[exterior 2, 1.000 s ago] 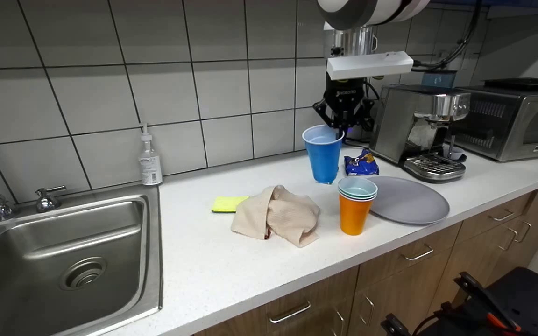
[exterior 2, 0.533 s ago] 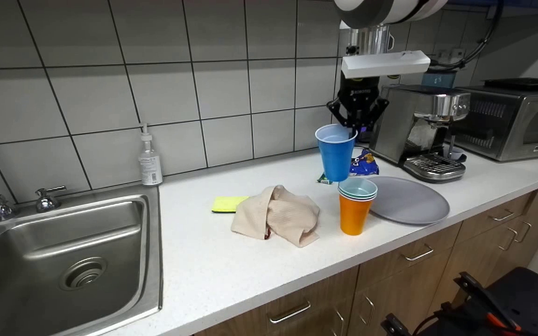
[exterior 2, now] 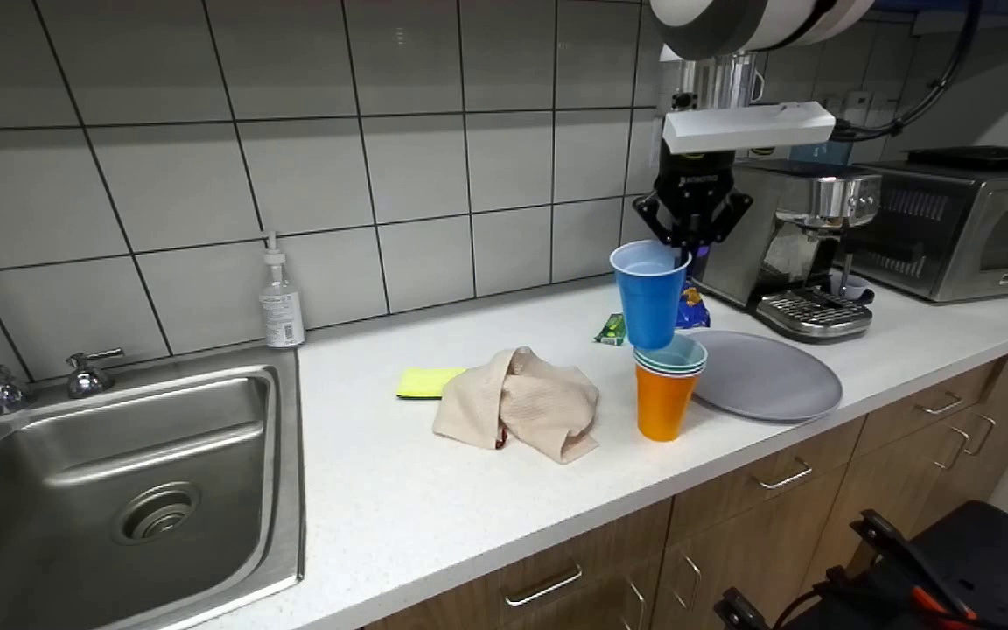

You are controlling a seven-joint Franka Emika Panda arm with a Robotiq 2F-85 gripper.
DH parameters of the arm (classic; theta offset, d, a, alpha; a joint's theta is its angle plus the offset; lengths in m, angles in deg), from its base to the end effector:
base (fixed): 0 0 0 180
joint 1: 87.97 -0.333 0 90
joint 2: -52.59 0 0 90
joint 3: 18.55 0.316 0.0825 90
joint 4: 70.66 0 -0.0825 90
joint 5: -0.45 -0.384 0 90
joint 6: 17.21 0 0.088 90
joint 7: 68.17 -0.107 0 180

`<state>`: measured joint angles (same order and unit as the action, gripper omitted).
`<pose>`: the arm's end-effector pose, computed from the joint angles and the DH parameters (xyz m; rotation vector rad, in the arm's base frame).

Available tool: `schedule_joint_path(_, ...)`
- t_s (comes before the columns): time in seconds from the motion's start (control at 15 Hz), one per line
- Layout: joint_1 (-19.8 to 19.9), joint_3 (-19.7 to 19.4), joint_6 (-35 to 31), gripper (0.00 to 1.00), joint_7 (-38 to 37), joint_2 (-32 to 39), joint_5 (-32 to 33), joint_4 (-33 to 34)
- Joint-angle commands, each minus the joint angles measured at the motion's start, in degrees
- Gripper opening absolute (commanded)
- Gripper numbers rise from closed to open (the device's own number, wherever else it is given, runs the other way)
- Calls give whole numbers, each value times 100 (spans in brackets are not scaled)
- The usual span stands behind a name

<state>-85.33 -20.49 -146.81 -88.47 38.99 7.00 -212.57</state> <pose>0.4472 -0.0388 0.3813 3.0142 -0.5508 0.0514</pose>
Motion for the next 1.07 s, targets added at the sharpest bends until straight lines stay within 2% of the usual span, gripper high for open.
schedule_joint_path(0.0,136,-17,1,1,204,-271,-76,-216)
schedule_joint_path(1.0,292,-164,4,1,325,-245,-128,-345)
